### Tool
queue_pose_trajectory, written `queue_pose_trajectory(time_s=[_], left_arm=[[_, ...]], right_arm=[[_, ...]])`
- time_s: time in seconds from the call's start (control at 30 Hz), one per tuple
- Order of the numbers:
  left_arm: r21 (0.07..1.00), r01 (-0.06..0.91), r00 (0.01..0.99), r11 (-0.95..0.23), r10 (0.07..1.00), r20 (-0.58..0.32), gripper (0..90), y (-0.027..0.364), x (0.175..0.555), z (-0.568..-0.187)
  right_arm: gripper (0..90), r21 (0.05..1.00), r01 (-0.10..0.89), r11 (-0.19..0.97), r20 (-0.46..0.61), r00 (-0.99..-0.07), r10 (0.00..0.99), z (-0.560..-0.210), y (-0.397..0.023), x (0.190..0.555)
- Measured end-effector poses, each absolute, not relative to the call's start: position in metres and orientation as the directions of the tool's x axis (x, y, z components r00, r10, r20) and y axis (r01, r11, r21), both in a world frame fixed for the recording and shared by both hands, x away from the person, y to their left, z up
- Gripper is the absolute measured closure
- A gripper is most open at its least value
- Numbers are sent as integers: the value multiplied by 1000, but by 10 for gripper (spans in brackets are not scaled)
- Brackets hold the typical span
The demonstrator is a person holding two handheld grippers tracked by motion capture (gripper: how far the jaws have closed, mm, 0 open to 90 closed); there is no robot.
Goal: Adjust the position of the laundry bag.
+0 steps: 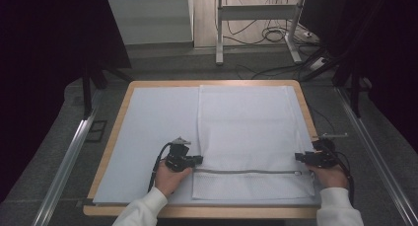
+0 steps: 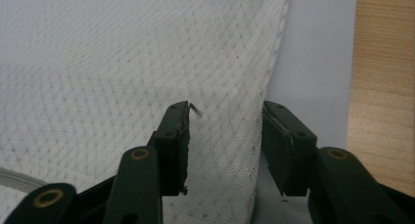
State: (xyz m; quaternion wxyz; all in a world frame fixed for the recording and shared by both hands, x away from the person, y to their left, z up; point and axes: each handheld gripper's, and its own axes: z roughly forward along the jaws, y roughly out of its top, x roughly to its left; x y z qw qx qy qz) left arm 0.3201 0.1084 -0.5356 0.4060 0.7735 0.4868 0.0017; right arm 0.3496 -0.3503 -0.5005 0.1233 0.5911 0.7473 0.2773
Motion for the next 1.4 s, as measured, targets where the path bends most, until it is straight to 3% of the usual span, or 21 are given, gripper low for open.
queue_pose_trajectory(time_s=[0.23,0.27,0.4,1.4], left_arm=[[627,753,528,-201,753,-392,883,109,320,-536],[627,753,528,-201,754,-392,884,109,320,-536],[628,752,528,-201,753,-392,885,109,321,-536],[637,748,521,-185,759,-391,889,117,320,-533]], right_arm=[[736,560,807,187,94,-286,954,-500,-347,350],[814,556,805,207,63,-290,955,-500,-344,349],[857,557,802,217,55,-297,953,-500,-344,349],[872,597,769,229,77,-339,938,-497,-335,346]])
